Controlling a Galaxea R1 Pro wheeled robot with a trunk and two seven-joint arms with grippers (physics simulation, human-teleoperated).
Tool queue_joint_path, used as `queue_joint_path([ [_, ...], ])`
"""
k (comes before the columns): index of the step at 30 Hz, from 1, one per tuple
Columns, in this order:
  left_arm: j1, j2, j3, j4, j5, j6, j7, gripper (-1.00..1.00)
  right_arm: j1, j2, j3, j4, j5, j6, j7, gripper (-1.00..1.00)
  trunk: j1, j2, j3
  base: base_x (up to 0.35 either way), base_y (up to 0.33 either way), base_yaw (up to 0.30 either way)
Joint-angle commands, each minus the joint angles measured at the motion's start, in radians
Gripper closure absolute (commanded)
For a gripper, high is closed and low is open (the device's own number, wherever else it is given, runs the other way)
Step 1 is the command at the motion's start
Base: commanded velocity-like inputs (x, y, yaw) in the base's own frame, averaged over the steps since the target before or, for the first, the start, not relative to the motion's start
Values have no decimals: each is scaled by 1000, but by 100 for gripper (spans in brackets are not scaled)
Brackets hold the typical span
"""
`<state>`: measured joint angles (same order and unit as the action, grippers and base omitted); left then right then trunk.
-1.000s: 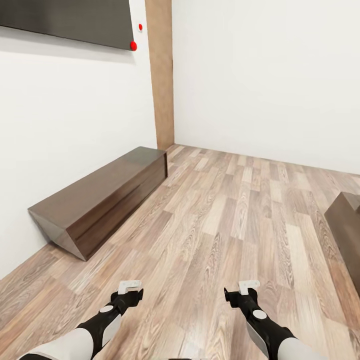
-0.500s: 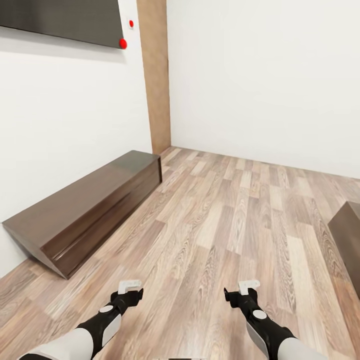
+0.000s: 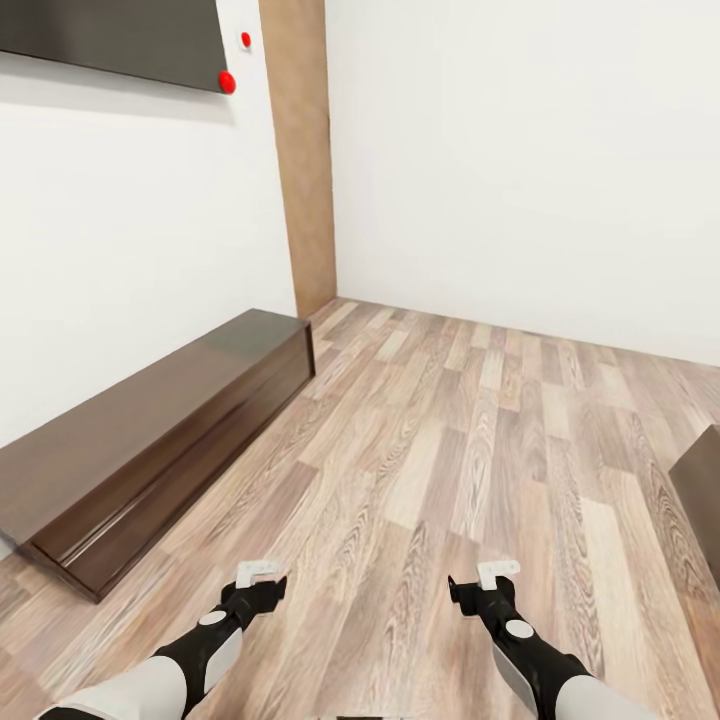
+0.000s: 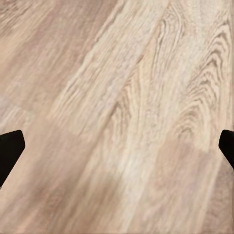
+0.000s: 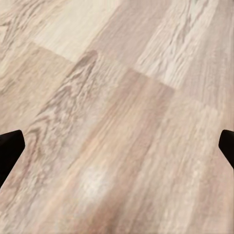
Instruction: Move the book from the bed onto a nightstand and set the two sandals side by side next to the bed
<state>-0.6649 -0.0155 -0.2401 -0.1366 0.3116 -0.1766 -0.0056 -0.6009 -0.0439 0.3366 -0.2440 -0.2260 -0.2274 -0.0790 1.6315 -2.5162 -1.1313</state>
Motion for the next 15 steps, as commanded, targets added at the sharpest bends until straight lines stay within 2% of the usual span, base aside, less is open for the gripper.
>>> queue_joint_path([
  [1,-1,0,-8,2,11,-4,-1,-100,0,-1,9,-1,-9,-3,-4,-100,0,0,-1,317,-90,0],
  [7,-1,-1,-8,2,10,-4,-1,-100,0,-1,9,0,-9,-3,-4,-100,0,0,-1,319,-79,0],
  [15,-1,-3,-8,1,9,-4,-2,-100,0,8,12,-1,-8,-3,4,-100,0,0,-1,328,-16,0],
])
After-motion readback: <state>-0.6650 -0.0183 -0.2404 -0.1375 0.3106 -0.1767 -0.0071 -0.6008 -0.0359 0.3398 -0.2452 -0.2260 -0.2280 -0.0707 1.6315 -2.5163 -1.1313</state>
